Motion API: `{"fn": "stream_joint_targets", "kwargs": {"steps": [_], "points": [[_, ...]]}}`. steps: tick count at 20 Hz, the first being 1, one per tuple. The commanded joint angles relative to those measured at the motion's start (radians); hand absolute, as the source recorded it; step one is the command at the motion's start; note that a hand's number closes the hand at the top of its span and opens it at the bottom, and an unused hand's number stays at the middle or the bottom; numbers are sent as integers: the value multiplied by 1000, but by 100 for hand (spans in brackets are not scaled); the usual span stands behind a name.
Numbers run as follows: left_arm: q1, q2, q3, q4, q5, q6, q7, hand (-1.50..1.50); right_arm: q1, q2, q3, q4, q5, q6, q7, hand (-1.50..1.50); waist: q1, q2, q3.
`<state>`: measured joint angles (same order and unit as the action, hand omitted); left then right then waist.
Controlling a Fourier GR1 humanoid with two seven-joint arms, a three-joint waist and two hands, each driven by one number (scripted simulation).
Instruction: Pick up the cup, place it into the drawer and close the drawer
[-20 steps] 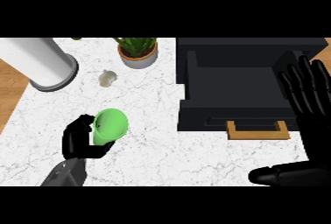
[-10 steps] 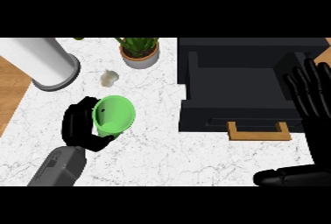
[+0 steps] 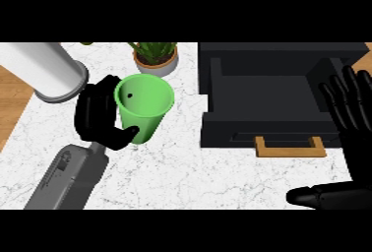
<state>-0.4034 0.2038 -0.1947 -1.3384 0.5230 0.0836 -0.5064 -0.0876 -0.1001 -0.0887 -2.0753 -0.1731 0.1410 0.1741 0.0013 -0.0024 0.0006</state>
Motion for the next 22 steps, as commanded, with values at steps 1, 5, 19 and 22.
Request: {"fn": "stream_joint_targets", "kwargs": {"steps": [1, 5, 19, 22], "points": [[-64, -24, -5, -95, -38, 72, 130, 150, -4, 13, 20, 32, 38, -2, -39, -150, -2, 1, 0], [-229, -68, 8, -6, -88, 149, 200, 150, 42, -20, -46, 32, -39, 48, -62, -150, -10, 3, 0], [-590, -136, 71, 211, -217, 219, 382, 150, 40, 9, -5, 24, 0, 24, -52, -150, -15, 3, 0], [-641, -191, 74, 357, -254, 214, 307, 150, 20, 1, -2, -4, 8, 11, -20, -150, -20, 5, 0]]}}
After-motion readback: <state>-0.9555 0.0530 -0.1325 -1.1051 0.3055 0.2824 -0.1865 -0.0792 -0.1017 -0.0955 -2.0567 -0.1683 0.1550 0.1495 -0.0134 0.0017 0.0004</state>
